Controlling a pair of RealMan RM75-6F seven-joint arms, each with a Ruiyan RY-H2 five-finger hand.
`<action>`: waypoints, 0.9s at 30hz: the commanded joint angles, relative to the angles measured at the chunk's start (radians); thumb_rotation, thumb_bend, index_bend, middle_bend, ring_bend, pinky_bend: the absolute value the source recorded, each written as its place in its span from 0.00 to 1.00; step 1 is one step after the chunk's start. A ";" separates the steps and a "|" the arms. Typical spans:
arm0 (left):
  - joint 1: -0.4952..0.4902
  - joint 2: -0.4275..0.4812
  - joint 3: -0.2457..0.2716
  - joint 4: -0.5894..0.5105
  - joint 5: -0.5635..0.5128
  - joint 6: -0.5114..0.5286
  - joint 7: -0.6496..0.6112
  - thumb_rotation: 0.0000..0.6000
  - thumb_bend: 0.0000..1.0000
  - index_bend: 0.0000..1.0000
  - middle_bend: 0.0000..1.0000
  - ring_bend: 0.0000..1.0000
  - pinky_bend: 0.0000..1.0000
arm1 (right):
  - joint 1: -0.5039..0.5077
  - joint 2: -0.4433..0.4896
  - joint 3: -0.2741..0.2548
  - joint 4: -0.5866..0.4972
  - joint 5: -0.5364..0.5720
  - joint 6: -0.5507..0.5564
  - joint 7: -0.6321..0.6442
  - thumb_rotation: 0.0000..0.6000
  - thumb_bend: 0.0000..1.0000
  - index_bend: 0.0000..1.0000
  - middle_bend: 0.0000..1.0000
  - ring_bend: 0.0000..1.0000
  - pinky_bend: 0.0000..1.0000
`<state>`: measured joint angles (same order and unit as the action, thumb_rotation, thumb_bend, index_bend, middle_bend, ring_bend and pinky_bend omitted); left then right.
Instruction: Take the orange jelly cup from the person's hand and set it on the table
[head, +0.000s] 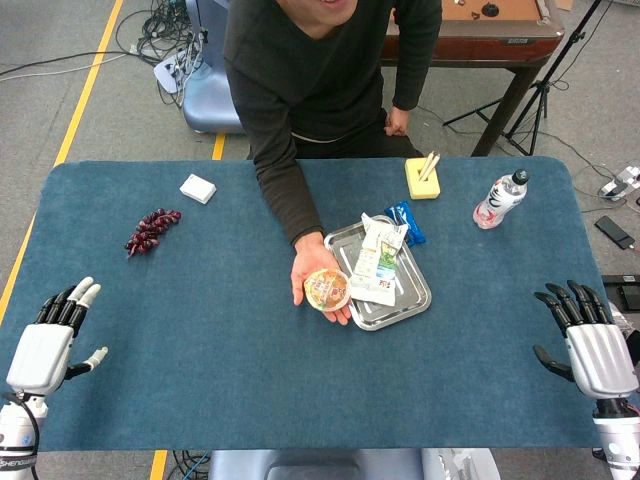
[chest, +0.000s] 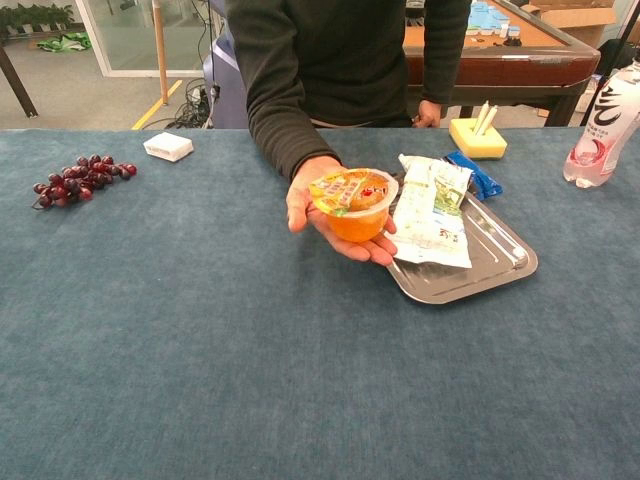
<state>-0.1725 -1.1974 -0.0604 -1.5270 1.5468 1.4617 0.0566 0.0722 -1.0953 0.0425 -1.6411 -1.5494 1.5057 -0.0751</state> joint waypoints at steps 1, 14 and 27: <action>-0.033 0.013 -0.006 0.003 0.024 -0.030 -0.033 1.00 0.20 0.07 0.03 0.06 0.10 | -0.002 0.010 0.005 -0.011 -0.004 0.010 0.003 1.00 0.19 0.15 0.11 0.01 0.09; -0.302 0.029 -0.052 0.019 0.149 -0.254 -0.243 1.00 0.20 0.07 0.03 0.06 0.10 | 0.002 0.017 0.005 -0.039 -0.010 0.003 -0.019 1.00 0.19 0.08 0.02 0.01 0.09; -0.606 -0.062 -0.096 0.068 0.191 -0.507 -0.314 1.00 0.20 0.07 0.03 0.06 0.09 | 0.005 0.012 0.006 -0.054 0.013 -0.019 -0.055 1.00 0.19 0.08 0.00 0.01 0.09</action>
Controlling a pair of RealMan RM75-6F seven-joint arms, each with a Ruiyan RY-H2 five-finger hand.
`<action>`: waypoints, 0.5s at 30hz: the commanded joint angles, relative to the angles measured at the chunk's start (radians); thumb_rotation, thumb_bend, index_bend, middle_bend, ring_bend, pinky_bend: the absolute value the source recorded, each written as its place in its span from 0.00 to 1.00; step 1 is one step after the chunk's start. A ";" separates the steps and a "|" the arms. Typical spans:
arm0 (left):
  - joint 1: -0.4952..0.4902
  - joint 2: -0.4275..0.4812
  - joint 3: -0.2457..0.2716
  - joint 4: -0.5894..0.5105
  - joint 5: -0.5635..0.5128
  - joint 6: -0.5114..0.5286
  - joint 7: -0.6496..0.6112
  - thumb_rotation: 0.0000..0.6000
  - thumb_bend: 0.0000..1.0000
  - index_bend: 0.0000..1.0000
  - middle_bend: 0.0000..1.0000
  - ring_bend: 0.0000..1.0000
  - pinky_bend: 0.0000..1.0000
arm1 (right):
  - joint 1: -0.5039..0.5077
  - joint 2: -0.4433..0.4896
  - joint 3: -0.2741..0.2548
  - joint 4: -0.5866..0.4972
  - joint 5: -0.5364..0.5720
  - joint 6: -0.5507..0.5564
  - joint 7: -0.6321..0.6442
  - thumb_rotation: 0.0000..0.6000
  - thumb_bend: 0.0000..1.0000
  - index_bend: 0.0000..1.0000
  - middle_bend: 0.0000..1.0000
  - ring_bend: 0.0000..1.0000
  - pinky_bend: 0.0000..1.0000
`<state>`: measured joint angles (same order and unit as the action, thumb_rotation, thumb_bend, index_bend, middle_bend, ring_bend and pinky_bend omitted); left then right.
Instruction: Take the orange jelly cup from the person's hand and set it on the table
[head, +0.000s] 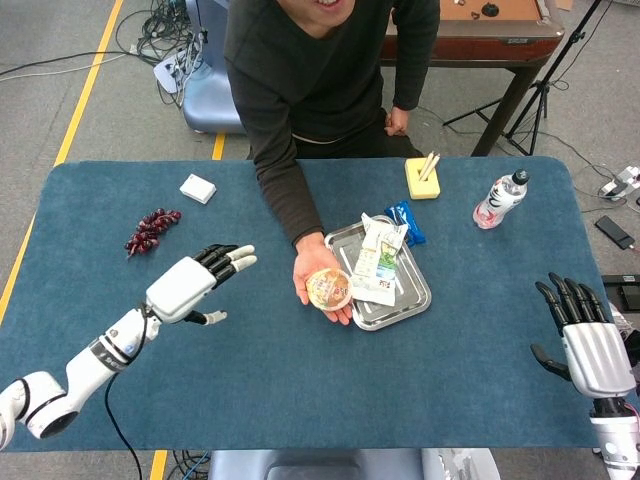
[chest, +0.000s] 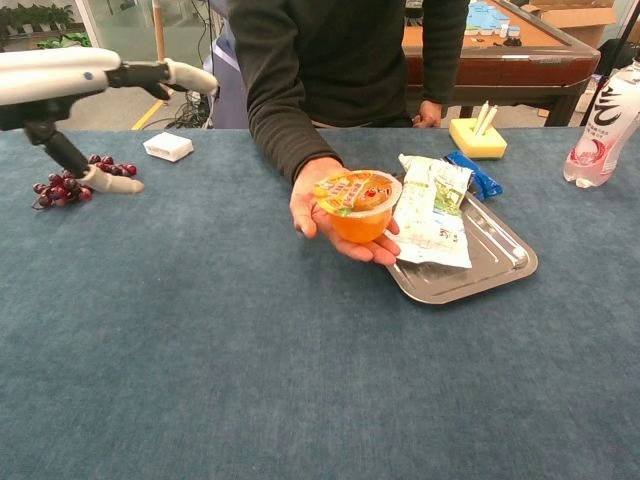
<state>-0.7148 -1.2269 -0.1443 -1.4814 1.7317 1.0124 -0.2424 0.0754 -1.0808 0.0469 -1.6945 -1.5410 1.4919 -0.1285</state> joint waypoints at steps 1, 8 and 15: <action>-0.087 -0.043 -0.013 0.026 0.006 -0.078 -0.015 1.00 0.20 0.07 0.03 0.06 0.09 | 0.004 -0.005 0.001 0.001 0.008 -0.011 -0.001 1.00 0.19 0.08 0.00 0.01 0.09; -0.209 -0.092 -0.019 0.048 -0.021 -0.209 0.024 1.00 0.20 0.07 0.03 0.05 0.09 | 0.013 -0.008 0.004 0.004 0.015 -0.026 -0.006 1.00 0.19 0.08 0.00 0.01 0.09; -0.304 -0.149 -0.035 0.077 -0.082 -0.311 0.061 1.00 0.20 0.07 0.00 0.03 0.09 | 0.013 -0.004 0.002 0.012 0.019 -0.032 -0.005 1.00 0.19 0.08 0.00 0.01 0.09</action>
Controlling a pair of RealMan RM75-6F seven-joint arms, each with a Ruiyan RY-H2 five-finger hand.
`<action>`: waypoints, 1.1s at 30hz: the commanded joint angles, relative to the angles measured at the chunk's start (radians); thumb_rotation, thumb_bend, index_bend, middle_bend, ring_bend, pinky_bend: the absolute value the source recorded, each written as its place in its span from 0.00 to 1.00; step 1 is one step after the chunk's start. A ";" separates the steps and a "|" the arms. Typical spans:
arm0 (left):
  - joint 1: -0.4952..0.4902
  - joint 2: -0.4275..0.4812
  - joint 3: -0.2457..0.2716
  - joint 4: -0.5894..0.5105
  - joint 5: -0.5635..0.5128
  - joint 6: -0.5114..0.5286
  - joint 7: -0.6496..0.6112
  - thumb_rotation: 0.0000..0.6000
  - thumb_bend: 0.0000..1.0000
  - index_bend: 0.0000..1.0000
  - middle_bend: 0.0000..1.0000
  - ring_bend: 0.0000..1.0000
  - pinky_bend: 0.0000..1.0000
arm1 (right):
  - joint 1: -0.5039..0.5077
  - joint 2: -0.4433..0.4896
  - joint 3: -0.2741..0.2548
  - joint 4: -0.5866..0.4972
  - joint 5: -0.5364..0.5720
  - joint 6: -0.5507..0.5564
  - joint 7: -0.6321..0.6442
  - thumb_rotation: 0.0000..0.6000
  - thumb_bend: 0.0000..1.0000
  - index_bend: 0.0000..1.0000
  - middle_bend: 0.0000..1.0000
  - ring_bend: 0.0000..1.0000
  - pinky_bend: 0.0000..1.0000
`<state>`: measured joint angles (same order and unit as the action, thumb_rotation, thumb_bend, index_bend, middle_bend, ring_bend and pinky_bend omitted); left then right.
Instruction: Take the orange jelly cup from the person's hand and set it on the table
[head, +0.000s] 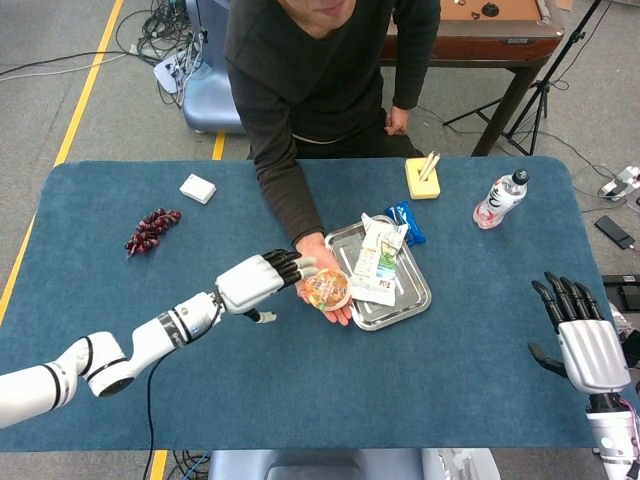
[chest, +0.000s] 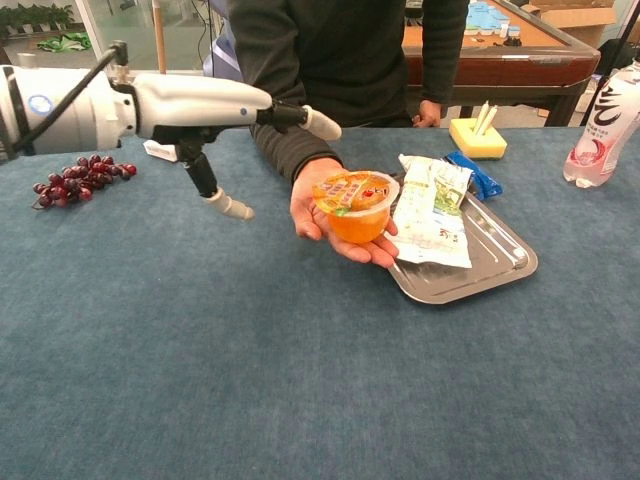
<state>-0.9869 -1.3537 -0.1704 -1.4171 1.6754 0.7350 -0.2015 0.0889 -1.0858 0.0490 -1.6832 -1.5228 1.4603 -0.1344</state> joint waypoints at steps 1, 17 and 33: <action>-0.048 -0.031 -0.014 0.016 -0.037 -0.048 0.029 1.00 0.20 0.07 0.00 0.02 0.09 | -0.001 0.001 -0.001 0.001 0.001 0.000 0.002 1.00 0.19 0.08 0.00 0.01 0.09; -0.222 -0.105 -0.047 0.048 -0.187 -0.234 0.145 1.00 0.20 0.04 0.00 0.00 0.09 | -0.016 0.003 -0.006 0.014 0.004 0.016 0.023 1.00 0.19 0.08 0.00 0.01 0.09; -0.286 -0.200 -0.038 0.145 -0.323 -0.273 0.203 1.00 0.20 0.12 0.00 0.02 0.13 | -0.040 0.005 -0.010 0.036 0.010 0.040 0.057 1.00 0.19 0.08 0.00 0.01 0.09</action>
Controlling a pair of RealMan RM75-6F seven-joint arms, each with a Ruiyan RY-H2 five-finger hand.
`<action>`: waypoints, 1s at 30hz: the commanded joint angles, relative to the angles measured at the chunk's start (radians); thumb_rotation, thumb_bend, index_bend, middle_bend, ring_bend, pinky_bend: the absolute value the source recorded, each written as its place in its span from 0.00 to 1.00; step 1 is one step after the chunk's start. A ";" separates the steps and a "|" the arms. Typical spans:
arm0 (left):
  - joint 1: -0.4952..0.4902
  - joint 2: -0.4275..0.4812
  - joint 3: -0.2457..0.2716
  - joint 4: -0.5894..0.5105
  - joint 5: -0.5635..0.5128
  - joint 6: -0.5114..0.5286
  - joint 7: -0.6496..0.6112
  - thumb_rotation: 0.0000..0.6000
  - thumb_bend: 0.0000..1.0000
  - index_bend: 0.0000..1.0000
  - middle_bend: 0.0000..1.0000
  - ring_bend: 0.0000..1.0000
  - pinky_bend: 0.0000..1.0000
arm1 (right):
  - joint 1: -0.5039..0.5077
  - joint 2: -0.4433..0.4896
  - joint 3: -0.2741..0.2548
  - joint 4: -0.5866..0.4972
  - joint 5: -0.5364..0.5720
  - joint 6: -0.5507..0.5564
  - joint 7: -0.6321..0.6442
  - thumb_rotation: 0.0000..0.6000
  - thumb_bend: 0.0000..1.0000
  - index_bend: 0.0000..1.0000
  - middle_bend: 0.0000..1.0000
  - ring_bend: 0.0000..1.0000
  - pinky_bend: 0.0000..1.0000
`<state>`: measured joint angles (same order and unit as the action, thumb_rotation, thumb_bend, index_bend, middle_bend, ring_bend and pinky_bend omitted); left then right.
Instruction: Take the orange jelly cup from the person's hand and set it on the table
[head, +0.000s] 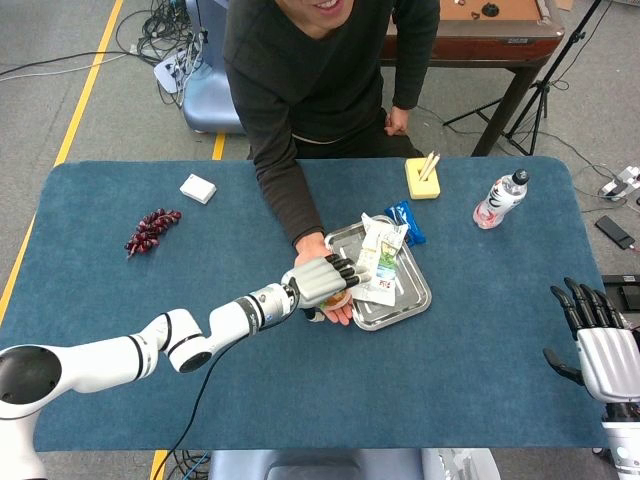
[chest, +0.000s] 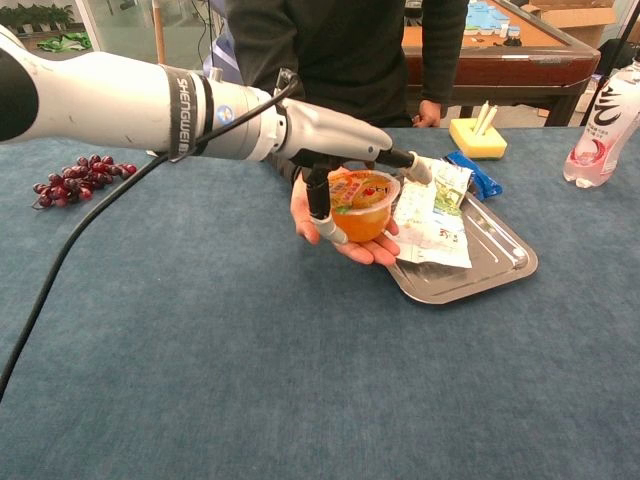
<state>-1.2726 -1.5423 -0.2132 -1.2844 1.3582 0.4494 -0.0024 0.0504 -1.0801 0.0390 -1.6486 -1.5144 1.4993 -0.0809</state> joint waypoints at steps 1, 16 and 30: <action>0.002 -0.017 0.007 0.019 -0.006 0.022 0.006 1.00 0.20 0.15 0.00 0.05 0.16 | -0.003 0.000 -0.001 0.003 0.002 0.000 0.005 1.00 0.19 0.08 0.00 0.01 0.09; 0.064 -0.024 0.050 0.077 0.088 0.184 -0.117 1.00 0.20 0.43 0.35 0.44 0.69 | -0.002 -0.004 0.002 0.001 0.000 -0.004 0.002 1.00 0.19 0.08 0.00 0.01 0.09; 0.242 0.205 0.133 -0.036 0.124 0.367 -0.158 1.00 0.20 0.43 0.37 0.43 0.69 | 0.020 -0.008 0.007 -0.014 -0.010 -0.028 -0.014 1.00 0.19 0.08 0.00 0.01 0.09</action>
<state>-1.0435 -1.3479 -0.0929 -1.3154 1.4891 0.8148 -0.1676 0.0695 -1.0877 0.0452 -1.6625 -1.5240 1.4718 -0.0945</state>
